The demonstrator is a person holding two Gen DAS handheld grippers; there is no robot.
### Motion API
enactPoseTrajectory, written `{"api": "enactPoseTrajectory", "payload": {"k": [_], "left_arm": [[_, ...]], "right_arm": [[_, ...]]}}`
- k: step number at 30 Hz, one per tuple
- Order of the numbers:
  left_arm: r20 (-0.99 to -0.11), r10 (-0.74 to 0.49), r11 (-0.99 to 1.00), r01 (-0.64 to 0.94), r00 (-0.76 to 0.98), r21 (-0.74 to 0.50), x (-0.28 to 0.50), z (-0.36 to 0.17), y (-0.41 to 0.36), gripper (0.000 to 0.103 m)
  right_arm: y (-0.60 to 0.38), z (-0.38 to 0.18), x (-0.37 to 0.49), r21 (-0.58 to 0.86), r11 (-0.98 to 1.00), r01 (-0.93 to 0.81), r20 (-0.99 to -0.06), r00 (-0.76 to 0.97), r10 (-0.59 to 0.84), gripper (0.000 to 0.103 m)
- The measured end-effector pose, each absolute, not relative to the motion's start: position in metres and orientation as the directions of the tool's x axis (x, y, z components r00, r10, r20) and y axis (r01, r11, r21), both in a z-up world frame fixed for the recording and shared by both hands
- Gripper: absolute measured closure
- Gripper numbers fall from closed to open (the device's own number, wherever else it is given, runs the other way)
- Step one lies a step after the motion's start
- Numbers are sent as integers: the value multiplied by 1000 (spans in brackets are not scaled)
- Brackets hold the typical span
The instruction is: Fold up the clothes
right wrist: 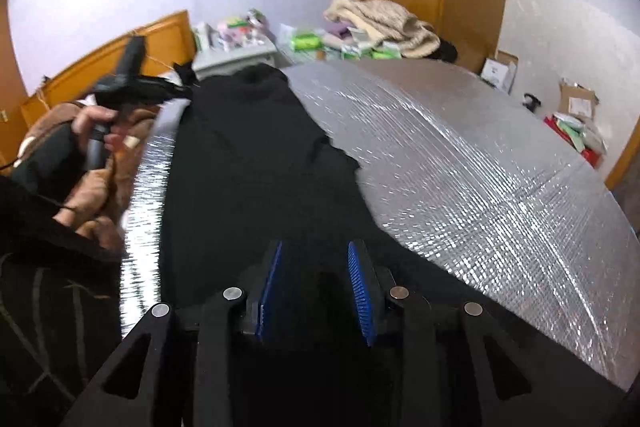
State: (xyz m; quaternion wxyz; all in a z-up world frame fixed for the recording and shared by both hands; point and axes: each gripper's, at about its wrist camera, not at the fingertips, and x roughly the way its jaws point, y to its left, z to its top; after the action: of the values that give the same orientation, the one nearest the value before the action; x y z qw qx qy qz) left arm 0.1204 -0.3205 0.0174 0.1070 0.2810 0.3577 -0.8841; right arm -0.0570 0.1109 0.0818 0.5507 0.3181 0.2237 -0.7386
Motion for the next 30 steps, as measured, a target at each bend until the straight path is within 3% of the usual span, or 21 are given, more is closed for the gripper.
{"api": "enactPoseTrajectory", "payload": {"k": [9,18,30], "left_arm": [[-575,6,-729,390,-818,-562,115,16,-319,99],[-579,18,-725,388,-815,-569,118,13,-321,98],[-576,24,-721,386,-817,-576,112,6,-323,98]], "right_arm": [[178,115,7,4,-298,955,-684,-215,-697,67],[132,48,-61,-52,-369,928,-777,-269,-568,67],[82,36,-133,-53,-307,950,-796,-226,-562,67]]}}
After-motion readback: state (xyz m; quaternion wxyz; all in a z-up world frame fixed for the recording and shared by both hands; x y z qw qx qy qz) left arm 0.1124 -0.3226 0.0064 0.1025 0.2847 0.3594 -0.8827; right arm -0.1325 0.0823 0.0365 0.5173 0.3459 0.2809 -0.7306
